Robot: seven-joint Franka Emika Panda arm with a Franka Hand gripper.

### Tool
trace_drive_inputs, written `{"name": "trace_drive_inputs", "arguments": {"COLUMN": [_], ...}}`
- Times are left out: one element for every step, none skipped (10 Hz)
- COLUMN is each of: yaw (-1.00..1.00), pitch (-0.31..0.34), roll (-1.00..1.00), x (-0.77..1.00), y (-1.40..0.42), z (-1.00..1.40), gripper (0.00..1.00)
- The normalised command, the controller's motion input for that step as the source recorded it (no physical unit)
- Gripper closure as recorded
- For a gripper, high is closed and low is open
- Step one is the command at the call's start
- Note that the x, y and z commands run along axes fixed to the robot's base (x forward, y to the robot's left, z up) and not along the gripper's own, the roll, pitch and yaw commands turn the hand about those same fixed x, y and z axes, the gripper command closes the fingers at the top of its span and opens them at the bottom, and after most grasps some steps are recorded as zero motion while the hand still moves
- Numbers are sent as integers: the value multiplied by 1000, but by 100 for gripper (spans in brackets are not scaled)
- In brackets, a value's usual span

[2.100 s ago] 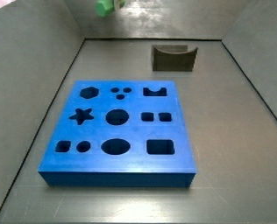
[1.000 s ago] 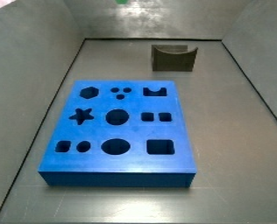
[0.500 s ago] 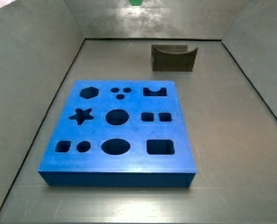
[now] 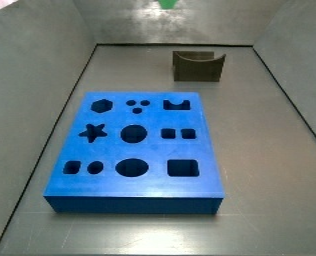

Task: Pick up the hexagon object. Move up. Place the hexagon object on the fixture. Regrasp the hexagon object. Move to above the board. Insert the hexagon object.
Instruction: Place the hexagon object on the fixture.

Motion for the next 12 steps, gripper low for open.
{"name": "trace_drive_inputs", "arguments": {"yaw": [9, -4, -32, -59, -71, -97, -103, -101, -92, -74, -142, -150], "pitch": [162, 175, 187, 192, 179, 131, 116, 91, 72, 63, 67, 57], "roll": [-1000, -1000, -1000, -948, -833, -544, -427, -252, -200, -159, -1000, -1000], "x": [1000, 1000, 1000, 945, 872, 705, 636, 494, 383, 243, 153, 130], "y": [173, 151, 134, 111, 96, 68, 62, 40, 32, 25, 69, 79], "z": [-67, -54, -47, -35, -25, -14, -13, -3, 0, -4, -1000, -1000], "gripper": [100, 100, 100, 100, 100, 100, 100, 100, 100, 100, 100, 100]}}
